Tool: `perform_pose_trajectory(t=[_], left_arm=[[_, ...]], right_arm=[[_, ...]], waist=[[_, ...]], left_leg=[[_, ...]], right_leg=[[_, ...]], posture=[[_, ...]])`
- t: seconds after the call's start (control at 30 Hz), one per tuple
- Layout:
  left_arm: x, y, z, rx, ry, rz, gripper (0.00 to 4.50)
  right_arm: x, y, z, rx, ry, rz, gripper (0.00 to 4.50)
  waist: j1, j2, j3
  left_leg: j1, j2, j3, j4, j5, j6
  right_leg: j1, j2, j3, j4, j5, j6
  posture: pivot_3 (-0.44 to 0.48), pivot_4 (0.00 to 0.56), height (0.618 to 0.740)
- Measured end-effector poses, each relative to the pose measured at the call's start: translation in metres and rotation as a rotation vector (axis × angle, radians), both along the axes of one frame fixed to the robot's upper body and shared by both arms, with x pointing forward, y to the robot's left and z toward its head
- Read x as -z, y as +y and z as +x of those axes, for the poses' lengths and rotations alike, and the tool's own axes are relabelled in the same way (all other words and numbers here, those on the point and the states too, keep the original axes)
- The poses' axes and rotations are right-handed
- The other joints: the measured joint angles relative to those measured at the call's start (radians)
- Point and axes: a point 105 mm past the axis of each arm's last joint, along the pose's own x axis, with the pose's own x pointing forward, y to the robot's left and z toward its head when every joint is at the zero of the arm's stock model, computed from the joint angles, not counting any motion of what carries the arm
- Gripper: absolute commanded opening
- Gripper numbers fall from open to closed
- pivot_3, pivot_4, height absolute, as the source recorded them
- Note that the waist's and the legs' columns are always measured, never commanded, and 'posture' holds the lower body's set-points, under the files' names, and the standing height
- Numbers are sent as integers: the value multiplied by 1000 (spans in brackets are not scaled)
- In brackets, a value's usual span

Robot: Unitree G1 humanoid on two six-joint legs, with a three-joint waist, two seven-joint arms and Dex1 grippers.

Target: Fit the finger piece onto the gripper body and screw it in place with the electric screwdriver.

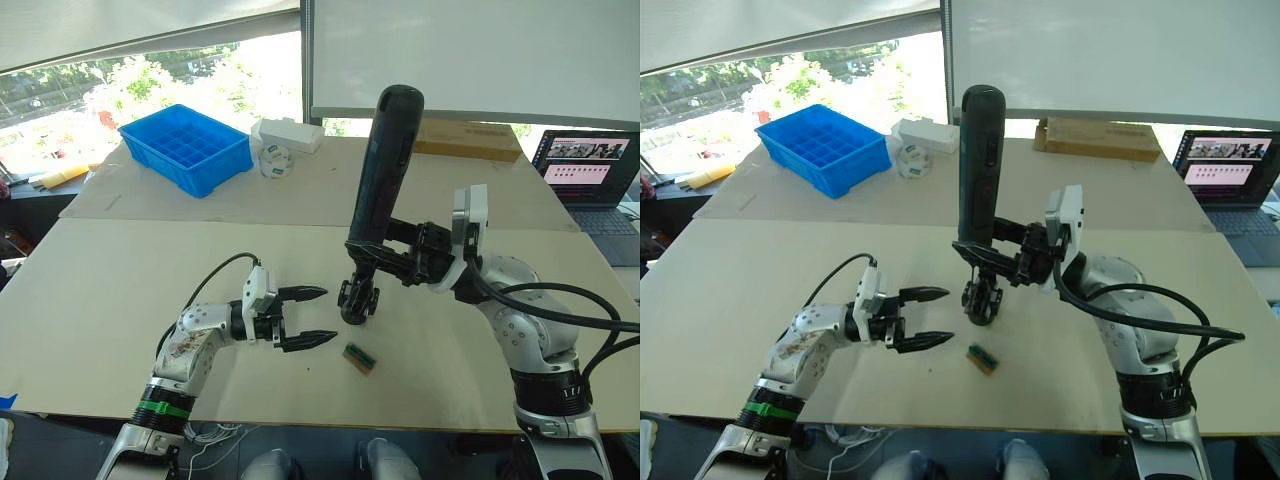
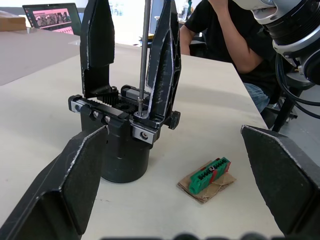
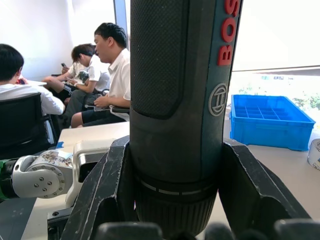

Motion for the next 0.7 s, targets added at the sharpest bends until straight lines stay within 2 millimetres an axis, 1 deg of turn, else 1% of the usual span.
perform_pose_trajectory(t=[0.7], left_arm=[[1, -1, 0, 0, 2, 1, 4500]], right_arm=[[0, -2, -1, -7, -6, -20, 1911]], waist=[[1, 0, 0]], left_leg=[[0, 0, 0, 0, 0, 0]], right_leg=[[0, 0, 0, 0, 0, 0]], posture=[[0, 150, 740]])
